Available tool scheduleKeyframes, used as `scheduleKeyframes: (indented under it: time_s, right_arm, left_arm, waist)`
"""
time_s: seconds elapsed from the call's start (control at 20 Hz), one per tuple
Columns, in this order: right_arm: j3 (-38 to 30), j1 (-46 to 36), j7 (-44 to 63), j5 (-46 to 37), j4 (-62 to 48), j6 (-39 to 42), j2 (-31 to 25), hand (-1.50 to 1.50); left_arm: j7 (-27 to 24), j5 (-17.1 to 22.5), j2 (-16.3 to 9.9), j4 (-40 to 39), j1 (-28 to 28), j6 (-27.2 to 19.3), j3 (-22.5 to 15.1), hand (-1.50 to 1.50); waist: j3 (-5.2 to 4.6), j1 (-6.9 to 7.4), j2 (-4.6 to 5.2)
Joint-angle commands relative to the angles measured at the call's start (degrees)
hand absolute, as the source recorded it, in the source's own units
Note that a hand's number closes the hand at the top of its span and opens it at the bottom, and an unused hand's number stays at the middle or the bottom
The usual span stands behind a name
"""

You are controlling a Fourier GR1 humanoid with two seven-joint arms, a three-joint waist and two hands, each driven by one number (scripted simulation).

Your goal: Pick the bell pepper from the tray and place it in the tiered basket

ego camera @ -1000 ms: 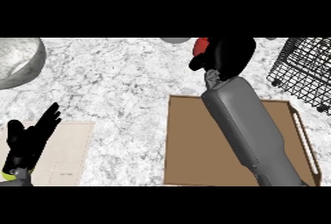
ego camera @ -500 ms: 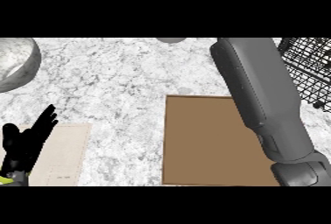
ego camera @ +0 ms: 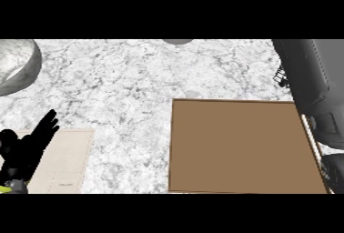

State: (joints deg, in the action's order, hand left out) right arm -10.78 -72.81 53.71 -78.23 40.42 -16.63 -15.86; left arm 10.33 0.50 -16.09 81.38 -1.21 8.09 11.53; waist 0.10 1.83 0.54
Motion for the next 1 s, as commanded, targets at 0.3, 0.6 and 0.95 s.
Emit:
scheduleKeyframes:
  time_s: [0.3, 0.6, 0.95]
  right_arm:
    - [-12.2, 0.9, -20.8, 13.9, -7.7, -14.2, -10.5, 1.50]
    - [-14.9, -3.9, -26.5, 15.6, -18.1, -14.9, -15.2, 1.50]
    - [-1.5, -2.0, -25.1, -1.0, -24.9, -5.1, -23.6, 1.50]
  left_arm:
    - [-3.0, 0.0, 0.2, 0.1, -3.6, 1.9, -0.2, 0.00]
    - [-0.4, -0.4, -0.3, -3.4, 3.3, 0.8, 0.2, 0.00]
    - [-2.0, -0.8, 0.5, -2.7, 1.4, 0.9, -0.5, 0.00]
  waist:
    - [0.01, 0.86, 0.45]
    - [-0.05, 1.48, 0.99]
    - [-0.29, 1.94, 1.03]
